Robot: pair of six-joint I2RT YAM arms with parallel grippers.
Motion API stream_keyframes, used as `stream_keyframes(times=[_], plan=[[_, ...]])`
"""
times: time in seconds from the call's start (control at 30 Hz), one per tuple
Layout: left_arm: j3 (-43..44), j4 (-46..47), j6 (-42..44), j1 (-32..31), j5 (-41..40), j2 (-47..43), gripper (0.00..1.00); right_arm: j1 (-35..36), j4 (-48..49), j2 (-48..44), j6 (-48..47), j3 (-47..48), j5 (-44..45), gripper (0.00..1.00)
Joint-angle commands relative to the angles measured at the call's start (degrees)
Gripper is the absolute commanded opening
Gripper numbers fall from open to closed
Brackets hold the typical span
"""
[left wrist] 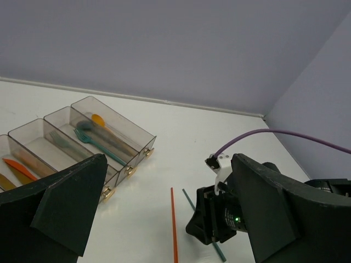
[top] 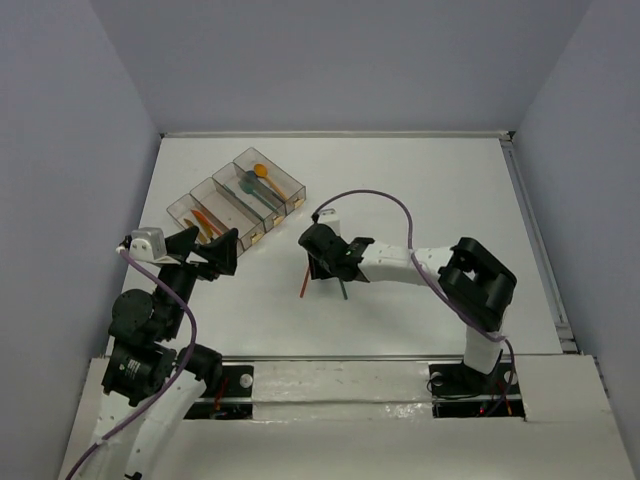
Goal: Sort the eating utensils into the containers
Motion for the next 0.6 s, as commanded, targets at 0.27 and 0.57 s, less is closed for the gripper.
stream_keyframes(times=[0.27,0.57], plan=[[0.99,2.91,0.43,0.22,1.12,0.88,0.99,0.97,4.11,6.35,0.95,6.03,-3.56,0.48],[0.99,2.91,0.43,0.22,1.21,0.97,0.99,0.97,4.11,7.06,0.77,6.56,-2.42,0.48]])
